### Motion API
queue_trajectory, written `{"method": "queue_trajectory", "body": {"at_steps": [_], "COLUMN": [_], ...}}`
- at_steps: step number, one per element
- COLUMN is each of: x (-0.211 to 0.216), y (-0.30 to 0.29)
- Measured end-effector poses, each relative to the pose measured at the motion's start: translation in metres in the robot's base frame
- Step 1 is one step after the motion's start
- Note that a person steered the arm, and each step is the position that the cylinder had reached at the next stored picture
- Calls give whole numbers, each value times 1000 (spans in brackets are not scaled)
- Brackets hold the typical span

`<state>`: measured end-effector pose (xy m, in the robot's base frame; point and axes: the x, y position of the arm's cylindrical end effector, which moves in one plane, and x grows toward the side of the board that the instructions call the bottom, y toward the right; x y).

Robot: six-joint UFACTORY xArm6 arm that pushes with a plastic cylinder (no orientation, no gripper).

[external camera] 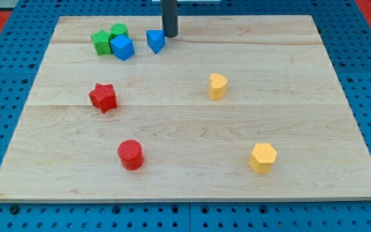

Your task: Slide the yellow heart towards the top center

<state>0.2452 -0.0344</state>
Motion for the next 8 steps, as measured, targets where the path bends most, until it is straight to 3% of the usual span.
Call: {"method": "queue_trajectory", "body": {"at_steps": [2, 3, 4, 5, 6, 8], "x": [0, 0, -3, -15, 34, 143], "y": [-8, -39, -4, 70, 105, 112]}}
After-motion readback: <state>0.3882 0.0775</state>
